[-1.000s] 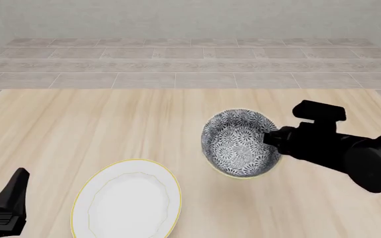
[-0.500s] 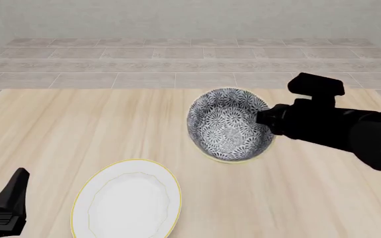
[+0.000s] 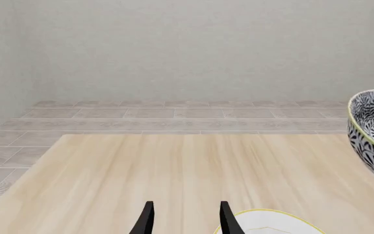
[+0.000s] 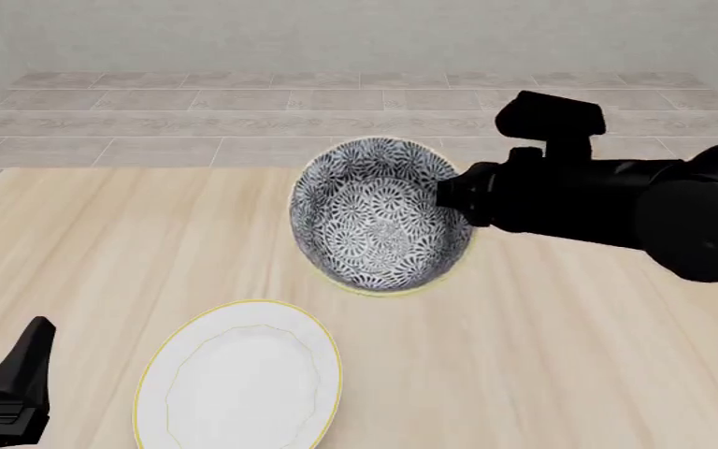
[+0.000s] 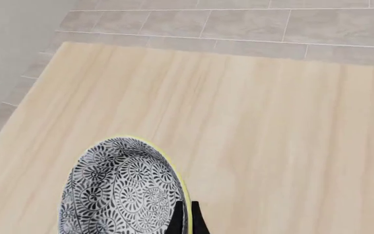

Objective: Put the bowl on the plate.

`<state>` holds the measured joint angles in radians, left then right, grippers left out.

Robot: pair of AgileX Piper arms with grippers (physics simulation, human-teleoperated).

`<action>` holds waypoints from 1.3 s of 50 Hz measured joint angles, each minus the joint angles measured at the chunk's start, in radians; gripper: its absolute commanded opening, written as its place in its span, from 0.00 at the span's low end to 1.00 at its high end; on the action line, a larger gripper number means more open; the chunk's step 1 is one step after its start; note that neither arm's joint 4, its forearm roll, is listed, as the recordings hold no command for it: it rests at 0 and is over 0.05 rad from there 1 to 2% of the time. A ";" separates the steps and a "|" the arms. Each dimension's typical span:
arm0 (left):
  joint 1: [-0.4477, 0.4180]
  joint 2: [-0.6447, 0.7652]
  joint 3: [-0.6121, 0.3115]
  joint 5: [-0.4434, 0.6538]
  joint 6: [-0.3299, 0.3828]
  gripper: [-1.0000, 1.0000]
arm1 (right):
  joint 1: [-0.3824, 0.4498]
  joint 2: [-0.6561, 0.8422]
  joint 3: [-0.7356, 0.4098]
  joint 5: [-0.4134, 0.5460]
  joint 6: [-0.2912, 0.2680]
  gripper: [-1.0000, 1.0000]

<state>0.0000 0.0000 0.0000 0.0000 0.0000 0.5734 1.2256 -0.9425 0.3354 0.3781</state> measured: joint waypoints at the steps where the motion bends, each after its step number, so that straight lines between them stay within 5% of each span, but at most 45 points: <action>1: 0.000 0.000 0.000 0.000 0.000 1.00 | 0.006 0.003 -0.005 0.001 0.000 0.00; 35: 0.000 0.000 0.000 0.000 0.000 1.00 | 0.205 0.156 -0.126 -0.022 0.047 0.00; 65: 0.000 0.000 0.000 0.000 0.000 1.00 | 0.271 0.267 -0.143 -0.074 0.102 0.00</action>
<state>0.0000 0.0000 0.0000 0.0000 0.0000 0.8441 1.4925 -1.0857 0.2614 0.4799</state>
